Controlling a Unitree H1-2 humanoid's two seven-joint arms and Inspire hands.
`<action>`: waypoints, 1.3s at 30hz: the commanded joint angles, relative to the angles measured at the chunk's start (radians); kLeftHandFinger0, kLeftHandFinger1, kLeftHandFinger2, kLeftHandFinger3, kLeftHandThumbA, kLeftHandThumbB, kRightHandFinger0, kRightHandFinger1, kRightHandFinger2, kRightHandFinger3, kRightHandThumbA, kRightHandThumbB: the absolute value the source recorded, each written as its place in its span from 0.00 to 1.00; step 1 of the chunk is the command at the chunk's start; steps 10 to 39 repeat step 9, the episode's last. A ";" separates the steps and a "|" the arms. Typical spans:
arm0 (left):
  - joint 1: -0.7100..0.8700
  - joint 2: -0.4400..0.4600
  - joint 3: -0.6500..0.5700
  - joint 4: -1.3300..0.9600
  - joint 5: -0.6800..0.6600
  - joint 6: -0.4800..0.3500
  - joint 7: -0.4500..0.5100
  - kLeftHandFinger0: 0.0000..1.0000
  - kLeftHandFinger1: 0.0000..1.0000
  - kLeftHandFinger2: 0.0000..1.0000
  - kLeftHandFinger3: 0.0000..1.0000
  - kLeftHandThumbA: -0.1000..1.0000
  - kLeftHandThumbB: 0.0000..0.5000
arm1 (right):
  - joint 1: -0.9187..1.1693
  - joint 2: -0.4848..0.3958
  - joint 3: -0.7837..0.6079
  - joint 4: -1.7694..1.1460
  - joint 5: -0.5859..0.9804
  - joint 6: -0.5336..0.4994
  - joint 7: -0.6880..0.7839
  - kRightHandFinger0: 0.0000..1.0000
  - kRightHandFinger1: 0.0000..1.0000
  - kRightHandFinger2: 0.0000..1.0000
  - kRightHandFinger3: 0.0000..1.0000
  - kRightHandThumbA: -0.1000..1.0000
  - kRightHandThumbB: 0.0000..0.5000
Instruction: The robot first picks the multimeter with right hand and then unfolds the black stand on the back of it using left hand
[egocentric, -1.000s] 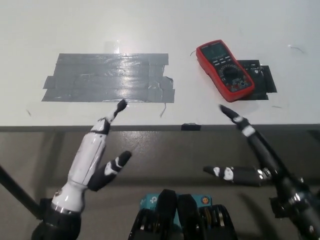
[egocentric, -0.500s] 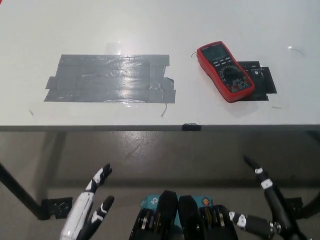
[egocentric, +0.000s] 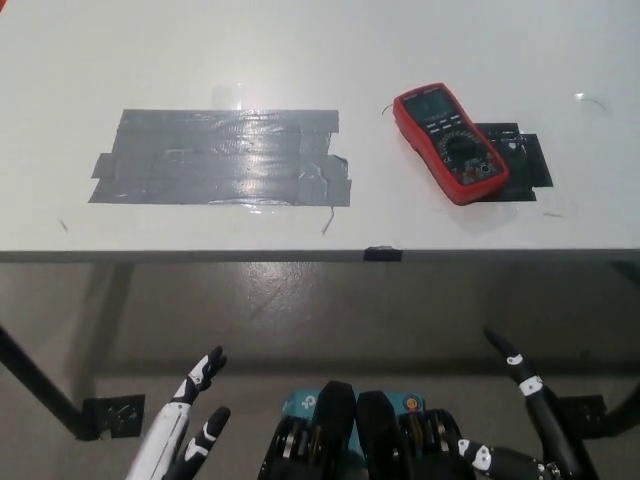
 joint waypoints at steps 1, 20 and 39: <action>-0.011 0.017 -0.003 -0.021 -0.003 0.003 -0.004 1.00 1.00 1.00 1.00 1.00 0.31 | -0.012 0.013 -0.014 -0.012 -0.010 -0.046 -0.013 1.00 1.00 1.00 1.00 0.87 0.41; -0.022 0.025 -0.005 -0.024 0.004 0.008 -0.005 1.00 1.00 1.00 1.00 0.99 0.29 | -0.023 0.011 -0.018 -0.016 -0.019 -0.039 -0.008 1.00 1.00 1.00 1.00 0.87 0.39; -0.022 0.025 -0.005 -0.024 0.004 0.008 -0.005 1.00 1.00 1.00 1.00 0.99 0.29 | -0.023 0.011 -0.018 -0.016 -0.019 -0.039 -0.008 1.00 1.00 1.00 1.00 0.87 0.39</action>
